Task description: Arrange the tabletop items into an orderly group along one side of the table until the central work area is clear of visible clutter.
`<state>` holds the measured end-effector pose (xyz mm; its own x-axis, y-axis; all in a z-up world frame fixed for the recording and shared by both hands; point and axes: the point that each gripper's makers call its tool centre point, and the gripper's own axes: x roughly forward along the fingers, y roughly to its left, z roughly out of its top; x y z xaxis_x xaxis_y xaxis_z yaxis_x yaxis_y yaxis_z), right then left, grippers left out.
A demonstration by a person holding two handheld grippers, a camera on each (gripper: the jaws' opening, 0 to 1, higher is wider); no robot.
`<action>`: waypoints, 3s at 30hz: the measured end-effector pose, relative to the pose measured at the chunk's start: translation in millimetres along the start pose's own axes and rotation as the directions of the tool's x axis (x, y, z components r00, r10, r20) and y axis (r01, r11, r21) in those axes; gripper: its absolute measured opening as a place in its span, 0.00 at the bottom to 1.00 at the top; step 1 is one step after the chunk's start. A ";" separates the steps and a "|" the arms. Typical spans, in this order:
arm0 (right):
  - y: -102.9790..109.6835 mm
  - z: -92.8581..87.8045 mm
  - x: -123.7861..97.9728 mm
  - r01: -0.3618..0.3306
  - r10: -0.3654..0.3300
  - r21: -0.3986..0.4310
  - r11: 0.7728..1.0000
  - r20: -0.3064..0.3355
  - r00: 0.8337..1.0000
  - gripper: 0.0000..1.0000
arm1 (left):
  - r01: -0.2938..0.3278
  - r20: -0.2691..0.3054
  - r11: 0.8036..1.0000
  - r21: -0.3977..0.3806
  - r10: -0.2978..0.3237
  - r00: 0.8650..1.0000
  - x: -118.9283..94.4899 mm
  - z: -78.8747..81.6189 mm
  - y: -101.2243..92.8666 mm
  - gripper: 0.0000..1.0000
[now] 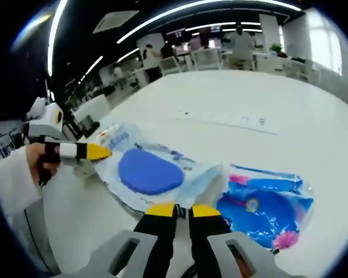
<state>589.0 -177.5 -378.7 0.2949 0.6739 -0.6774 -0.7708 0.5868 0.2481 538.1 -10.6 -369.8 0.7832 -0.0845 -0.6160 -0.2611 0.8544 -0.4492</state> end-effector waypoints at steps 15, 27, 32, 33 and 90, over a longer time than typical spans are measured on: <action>3.6 0.0 -8.8 -0.026 0.026 0.043 0.999 0.003 1.000 0.17 | -0.036 0.020 0.999 -0.024 0.036 0.999 0.0 1.5 14.0 0.02; 15.4 -4.5 -61.6 -0.080 0.072 0.065 0.995 0.115 0.991 0.27 | -0.057 -0.023 0.996 0.072 0.058 0.998 0.5 -7.0 9.6 0.06; -0.7 -20.0 -82.5 -0.066 0.048 0.134 0.989 0.137 0.989 0.33 | -0.090 0.007 0.993 0.074 0.090 0.996 -3.6 0.2 10.1 0.12; -4.5 -23.8 -86.8 -0.057 0.035 0.157 0.986 0.139 0.990 0.33 | -0.091 0.014 0.993 0.074 0.090 0.996 -3.5 2.3 10.3 0.14; -81.4 -78.5 -194.9 -0.155 -0.042 0.525 0.837 0.344 0.938 0.72 | -0.259 0.251 0.942 -0.214 0.310 0.917 -204.1 -63.3 57.0 0.79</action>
<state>549.9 -391.9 -321.2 0.5030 0.7621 -0.4076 -0.3945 0.6221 0.6763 327.6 22.9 -310.6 0.7792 0.3159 -0.5414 -0.5699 0.7166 -0.4021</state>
